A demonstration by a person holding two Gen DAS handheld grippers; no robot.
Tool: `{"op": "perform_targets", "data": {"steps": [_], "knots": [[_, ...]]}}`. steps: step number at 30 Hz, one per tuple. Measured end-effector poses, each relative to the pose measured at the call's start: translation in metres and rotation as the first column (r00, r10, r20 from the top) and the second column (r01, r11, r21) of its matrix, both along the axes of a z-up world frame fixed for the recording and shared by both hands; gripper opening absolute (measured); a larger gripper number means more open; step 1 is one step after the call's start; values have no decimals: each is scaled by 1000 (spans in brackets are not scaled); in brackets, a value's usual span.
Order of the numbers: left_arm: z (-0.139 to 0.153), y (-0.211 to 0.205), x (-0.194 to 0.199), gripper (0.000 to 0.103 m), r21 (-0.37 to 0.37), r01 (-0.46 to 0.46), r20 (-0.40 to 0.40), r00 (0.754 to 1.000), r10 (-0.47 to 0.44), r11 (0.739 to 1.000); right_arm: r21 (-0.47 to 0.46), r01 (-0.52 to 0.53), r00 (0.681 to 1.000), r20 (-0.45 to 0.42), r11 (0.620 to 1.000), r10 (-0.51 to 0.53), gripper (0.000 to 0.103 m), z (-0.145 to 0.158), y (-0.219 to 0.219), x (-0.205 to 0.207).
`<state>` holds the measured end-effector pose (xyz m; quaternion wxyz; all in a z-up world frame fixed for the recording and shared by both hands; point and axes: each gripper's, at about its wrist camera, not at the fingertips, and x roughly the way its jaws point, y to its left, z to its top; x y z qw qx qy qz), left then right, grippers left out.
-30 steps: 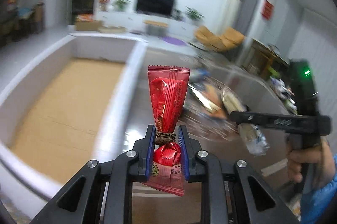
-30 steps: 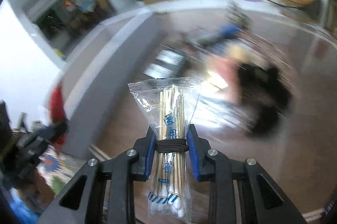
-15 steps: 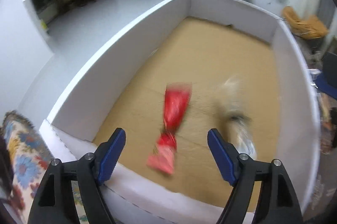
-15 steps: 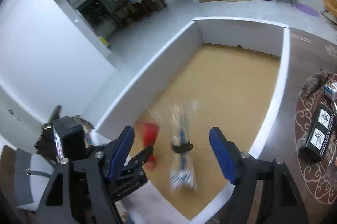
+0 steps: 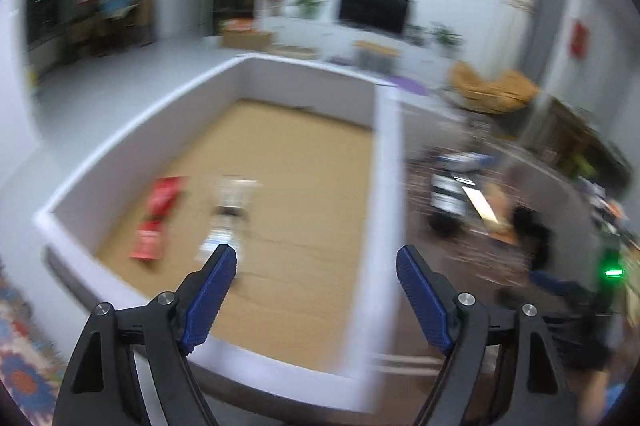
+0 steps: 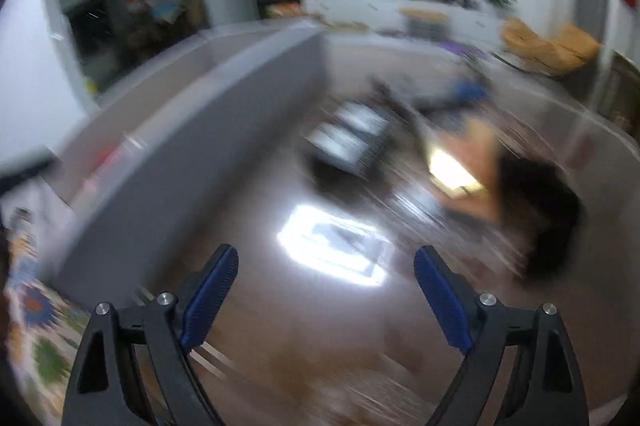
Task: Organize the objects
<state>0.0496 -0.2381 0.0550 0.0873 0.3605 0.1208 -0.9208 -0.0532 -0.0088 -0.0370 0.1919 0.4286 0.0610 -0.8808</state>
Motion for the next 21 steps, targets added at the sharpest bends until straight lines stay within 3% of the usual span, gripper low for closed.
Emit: {"op": "perform_targets", "data": {"steps": [4, 7, 10, 13, 18, 21], "knots": [[1, 77, -8, 92, 26, 193, -4, 981, -193, 981, 45, 114, 993, 24, 992, -115, 90, -20, 64, 9], [-20, 127, -18, 95, -3, 264, 45, 964, -264, 964, 57, 162, 986, 34, 985, -164, 90, -26, 101, 5], [-57, 169, -38, 95, -46, 291, 132, 950, -283, 956, 63, 176, 983, 43, 982, -179, 90, -33, 123, 0], [-87, 186, -70, 95, -83, 291, 195, 943, -271, 953, 68, 173, 981, 72, 983, -178, 90, -37, 133, -7], [-113, 197, -109, 95, -186, 283, 199, 949, -246, 941, 97, 166, 982, 73, 981, -173, 90, -44, 136, -26], [-115, 198, -125, 95, -193, 276, 185, 953, -241, 942, 98, 166, 983, 64, 981, -172, 93, -47, 138, -33]]}}
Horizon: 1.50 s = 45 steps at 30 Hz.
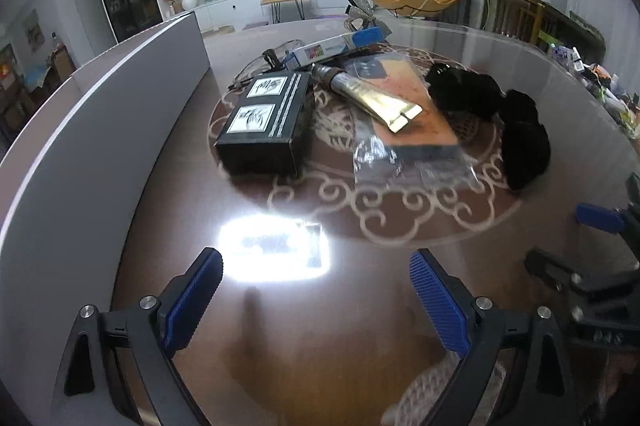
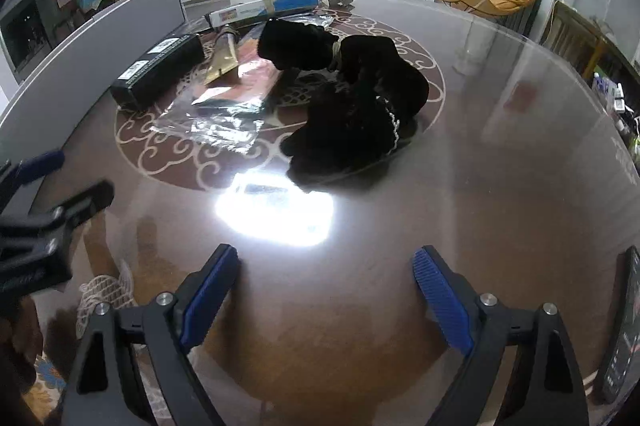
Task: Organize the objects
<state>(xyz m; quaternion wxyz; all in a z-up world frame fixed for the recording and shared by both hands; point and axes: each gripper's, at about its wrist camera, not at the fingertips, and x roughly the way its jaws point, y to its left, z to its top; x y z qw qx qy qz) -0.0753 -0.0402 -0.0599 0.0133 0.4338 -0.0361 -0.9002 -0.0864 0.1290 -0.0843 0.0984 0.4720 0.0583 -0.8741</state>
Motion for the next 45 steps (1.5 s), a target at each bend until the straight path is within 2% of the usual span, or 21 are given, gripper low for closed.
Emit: {"op": "perform_targets", "data": {"steps": [5, 11, 19, 24, 45], "knots": [[-14, -4, -14, 95, 36, -29, 31, 999, 28, 999, -9, 27, 999, -29, 1000, -27, 103, -5, 2, -3], [-19, -9, -20, 95, 70, -44, 47, 998, 41, 997, -3, 37, 998, -45, 999, -37, 103, -5, -1, -5], [-20, -8, -19, 96, 67, -43, 46, 998, 40, 997, -3, 37, 998, -47, 999, -37, 103, -6, -1, -6], [-19, -6, -18, 102, 69, -22, 58, 998, 18, 997, -3, 37, 998, -47, 999, -37, 103, -6, -1, -6], [-19, -6, -18, 102, 69, -21, 58, 998, 17, 997, -3, 36, 998, -48, 999, -37, 103, -6, -1, -6]]}}
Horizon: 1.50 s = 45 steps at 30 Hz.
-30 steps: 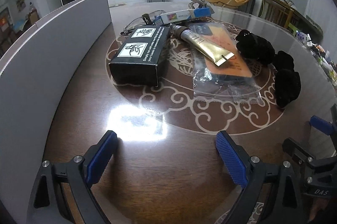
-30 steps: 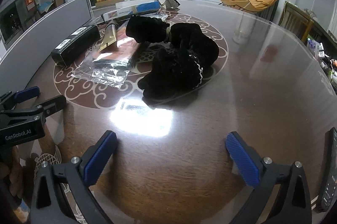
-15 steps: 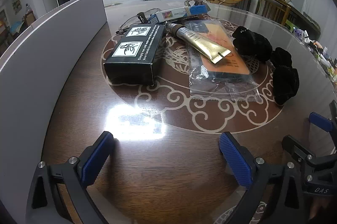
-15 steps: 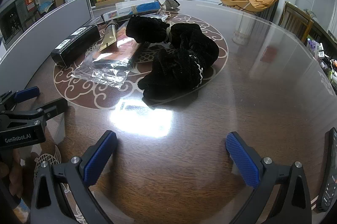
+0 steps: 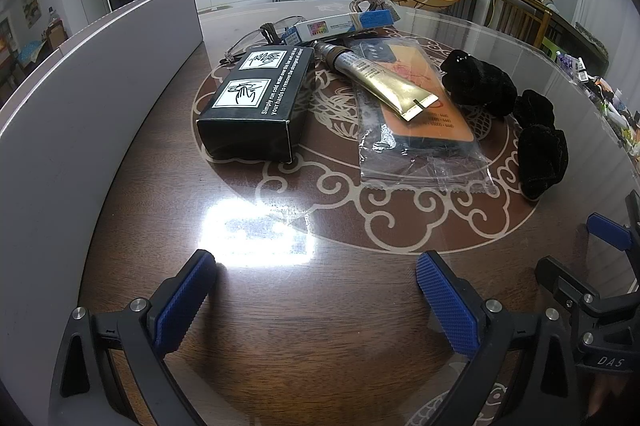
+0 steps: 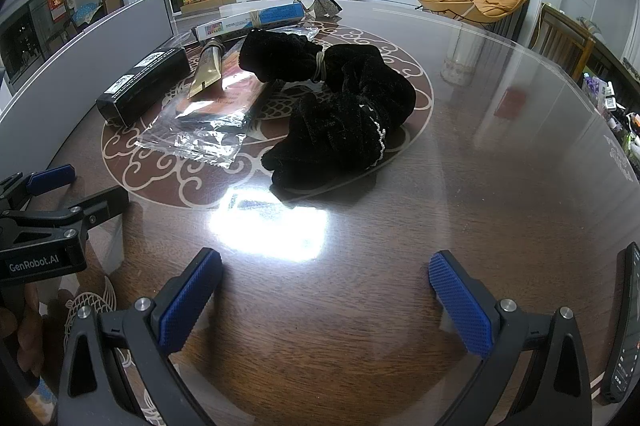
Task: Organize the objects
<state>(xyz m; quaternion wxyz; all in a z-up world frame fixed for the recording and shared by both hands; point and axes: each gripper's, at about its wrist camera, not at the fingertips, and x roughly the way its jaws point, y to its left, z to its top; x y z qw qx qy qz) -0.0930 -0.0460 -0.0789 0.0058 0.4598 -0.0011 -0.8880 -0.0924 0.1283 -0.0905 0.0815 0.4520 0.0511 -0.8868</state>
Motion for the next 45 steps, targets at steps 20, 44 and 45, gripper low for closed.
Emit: {"op": "perform_targets", "data": {"steps": [20, 44, 45], "knots": [[-2, -4, -20, 103, 7, 113, -5, 994, -113, 994, 0, 0, 1000, 0, 1000, 0, 103, 0, 0, 0], [-1, -3, -19, 103, 7, 114, -6, 993, -114, 993, 0, -1, 1000, -1, 1000, 1, 103, 0, 0, 0], [-1, -3, -19, 103, 7, 114, -6, 993, -114, 993, 0, -1, 1000, -1, 1000, 1, 103, 0, 0, 0]]}}
